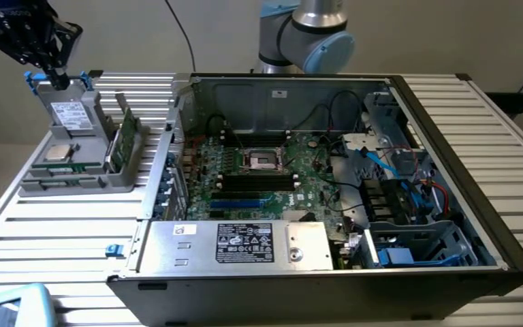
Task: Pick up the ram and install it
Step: 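Pick up the ram and move it above insertion slot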
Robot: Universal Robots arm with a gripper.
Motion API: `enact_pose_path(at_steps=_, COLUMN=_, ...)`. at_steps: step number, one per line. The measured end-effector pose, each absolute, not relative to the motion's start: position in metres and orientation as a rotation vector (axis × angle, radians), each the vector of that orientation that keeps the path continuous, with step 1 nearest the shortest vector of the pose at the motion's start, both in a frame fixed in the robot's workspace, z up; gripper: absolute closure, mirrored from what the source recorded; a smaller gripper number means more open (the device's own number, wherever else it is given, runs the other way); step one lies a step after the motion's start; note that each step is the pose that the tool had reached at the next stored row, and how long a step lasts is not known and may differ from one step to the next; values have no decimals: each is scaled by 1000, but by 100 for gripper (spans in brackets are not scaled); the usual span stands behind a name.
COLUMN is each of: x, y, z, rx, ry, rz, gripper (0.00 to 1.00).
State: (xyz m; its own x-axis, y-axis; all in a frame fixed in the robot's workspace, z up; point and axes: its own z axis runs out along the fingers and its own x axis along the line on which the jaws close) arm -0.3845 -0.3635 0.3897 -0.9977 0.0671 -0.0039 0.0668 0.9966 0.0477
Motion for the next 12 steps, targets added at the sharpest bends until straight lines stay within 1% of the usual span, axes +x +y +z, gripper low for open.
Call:
enact_pose_path(at_steps=4, x=-392, y=-362, z=389, rx=105, ry=3133, rz=74, gripper=85)
enact_pose_path(at_steps=12, x=-409, y=-346, z=387, rx=99, ry=3134, rz=63, gripper=85)
